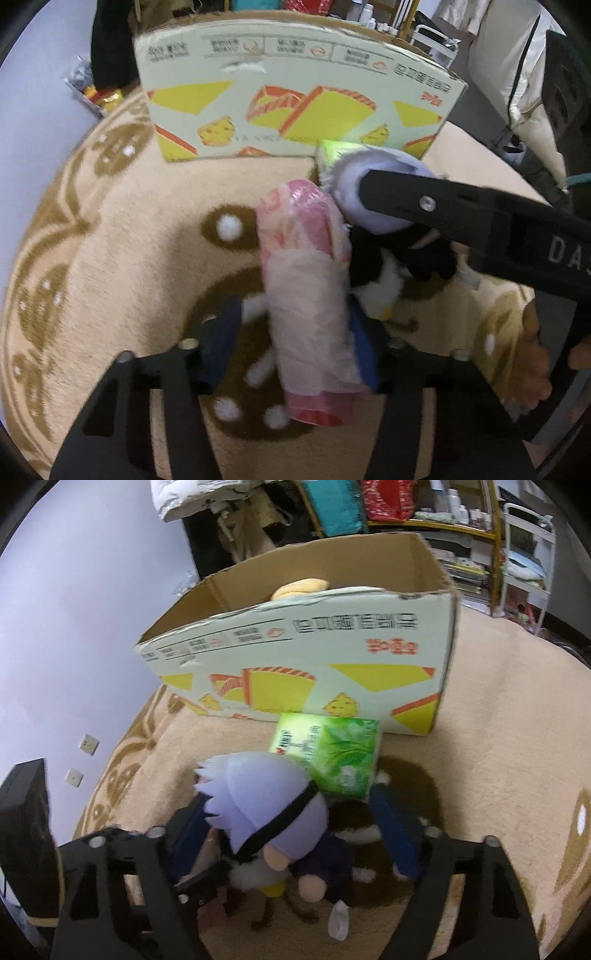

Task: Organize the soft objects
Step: 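Close the left gripper on the pink wrapped roll while the right gripper grasps the doll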

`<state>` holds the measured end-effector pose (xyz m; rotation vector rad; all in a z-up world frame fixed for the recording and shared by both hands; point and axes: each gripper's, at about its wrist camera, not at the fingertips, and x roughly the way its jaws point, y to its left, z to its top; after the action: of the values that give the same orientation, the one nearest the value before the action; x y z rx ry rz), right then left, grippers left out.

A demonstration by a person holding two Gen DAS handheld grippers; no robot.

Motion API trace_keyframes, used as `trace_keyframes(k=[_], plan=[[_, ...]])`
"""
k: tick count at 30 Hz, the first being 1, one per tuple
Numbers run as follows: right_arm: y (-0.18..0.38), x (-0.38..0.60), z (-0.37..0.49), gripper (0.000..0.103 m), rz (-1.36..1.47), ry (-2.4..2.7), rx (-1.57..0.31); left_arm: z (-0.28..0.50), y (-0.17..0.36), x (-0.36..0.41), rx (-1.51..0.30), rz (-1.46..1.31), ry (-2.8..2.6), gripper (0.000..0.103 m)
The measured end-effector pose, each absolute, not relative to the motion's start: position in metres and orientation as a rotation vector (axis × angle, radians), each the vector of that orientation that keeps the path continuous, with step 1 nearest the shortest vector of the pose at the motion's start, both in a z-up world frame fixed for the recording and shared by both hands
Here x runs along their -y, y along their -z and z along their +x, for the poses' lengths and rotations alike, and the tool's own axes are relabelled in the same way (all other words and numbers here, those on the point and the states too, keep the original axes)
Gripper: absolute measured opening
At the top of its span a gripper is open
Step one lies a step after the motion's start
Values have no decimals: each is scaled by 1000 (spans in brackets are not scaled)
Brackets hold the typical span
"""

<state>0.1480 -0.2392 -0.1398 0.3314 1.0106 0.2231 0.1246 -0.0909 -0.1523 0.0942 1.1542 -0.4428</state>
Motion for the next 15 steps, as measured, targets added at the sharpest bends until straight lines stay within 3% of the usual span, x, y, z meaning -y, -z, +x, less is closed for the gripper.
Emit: trace_keyframes(k=[3,9,15], plan=[[138,235,148,58,336,-257,-999,122,154,93,-1160,96,458,35],[127,226,142,55,253,-246,-969,120,151,86,-1142,95,424,19],[116,238,133,55,270,-208,-945,115,144,78,-1112,120,380,17]])
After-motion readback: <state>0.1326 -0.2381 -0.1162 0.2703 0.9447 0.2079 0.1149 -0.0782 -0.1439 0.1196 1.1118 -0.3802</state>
